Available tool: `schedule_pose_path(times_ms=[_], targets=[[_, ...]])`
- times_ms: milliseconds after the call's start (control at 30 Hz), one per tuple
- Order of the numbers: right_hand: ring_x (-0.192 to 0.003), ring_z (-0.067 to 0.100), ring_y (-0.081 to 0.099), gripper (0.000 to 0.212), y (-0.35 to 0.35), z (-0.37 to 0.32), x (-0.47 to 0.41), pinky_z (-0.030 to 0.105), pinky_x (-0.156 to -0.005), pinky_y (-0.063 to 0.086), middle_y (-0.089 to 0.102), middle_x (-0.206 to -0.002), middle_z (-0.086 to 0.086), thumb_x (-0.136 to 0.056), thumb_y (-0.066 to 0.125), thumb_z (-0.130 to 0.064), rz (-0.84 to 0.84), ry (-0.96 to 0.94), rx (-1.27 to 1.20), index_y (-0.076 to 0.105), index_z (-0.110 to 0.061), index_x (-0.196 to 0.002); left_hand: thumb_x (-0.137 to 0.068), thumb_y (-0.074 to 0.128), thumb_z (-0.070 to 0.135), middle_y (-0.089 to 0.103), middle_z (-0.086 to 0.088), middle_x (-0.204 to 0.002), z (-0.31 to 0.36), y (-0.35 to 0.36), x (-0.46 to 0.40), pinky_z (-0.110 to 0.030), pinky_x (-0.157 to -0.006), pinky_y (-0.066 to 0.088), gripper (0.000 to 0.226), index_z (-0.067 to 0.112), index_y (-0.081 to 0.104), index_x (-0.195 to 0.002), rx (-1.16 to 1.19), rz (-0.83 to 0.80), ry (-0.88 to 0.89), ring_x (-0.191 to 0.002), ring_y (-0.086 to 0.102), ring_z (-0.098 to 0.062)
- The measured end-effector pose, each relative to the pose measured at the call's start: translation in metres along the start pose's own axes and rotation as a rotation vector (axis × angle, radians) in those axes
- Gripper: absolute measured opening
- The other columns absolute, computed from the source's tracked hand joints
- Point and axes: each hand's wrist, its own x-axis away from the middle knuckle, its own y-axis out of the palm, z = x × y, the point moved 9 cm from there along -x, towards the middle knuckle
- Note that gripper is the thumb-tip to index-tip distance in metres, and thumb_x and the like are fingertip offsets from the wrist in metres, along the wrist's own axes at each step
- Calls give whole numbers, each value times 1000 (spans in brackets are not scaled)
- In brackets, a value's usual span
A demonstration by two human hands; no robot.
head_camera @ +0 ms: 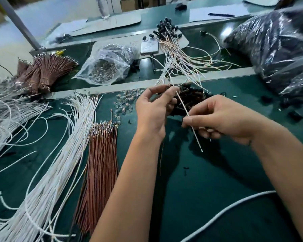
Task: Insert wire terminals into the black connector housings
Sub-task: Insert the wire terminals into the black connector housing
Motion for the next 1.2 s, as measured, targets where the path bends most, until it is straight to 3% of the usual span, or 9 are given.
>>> schedule_pose_path(times_ms=[100,200,367,500,1000,1200], targets=[[-45,4,51,19,-12,-6,-2,14,-35,31,67,-65,3,-86,74,-27,120,-136,-226,78,-9,-86,-84,76,-1,75,-12,-87,-3,-9,3,-19,-56,51,24,7,64,-104,-76,-62,18,-58,63,-12],[-56,11,59,18,-32,-8,-3,15,-41,39,70,-77,10,-88,72,-22,300,-295,-468,75,-5,-94,-85,72,-6,78,-12,-93,-6,-11,7,-18,-60,53,20,7,65,-99,-106,-156,41,-63,68,-14],[-67,15,67,13,-42,-12,4,18,-58,52,72,-78,8,-88,75,-5,449,-453,-496,74,-7,-101,-79,75,-9,76,-9,-88,-6,-5,8,-20,-60,51,24,13,69,-84,-154,-262,60,-71,69,-19],[-73,18,74,13,-46,-17,12,19,-57,54,75,-82,7,-92,73,-1,548,-512,-479,71,-4,-105,-77,78,-9,71,-7,-78,-6,-2,9,-27,-66,54,26,16,74,-81,-192,-316,39,-71,65,-21],[-74,23,76,11,-40,-27,17,22,-56,56,75,-81,10,-93,74,-1,579,-561,-395,71,-1,-104,-73,82,-6,74,-9,-77,-9,1,8,-22,-63,54,21,8,72,-85,-275,-322,58,-62,66,-14],[-73,24,76,12,-38,-24,15,22,-56,57,75,-78,10,-93,75,0,572,-547,-389,71,-1,-104,-71,84,-5,76,-16,-84,-11,0,8,-30,-70,56,21,11,75,-83,-276,-310,48,-67,68,-20]])
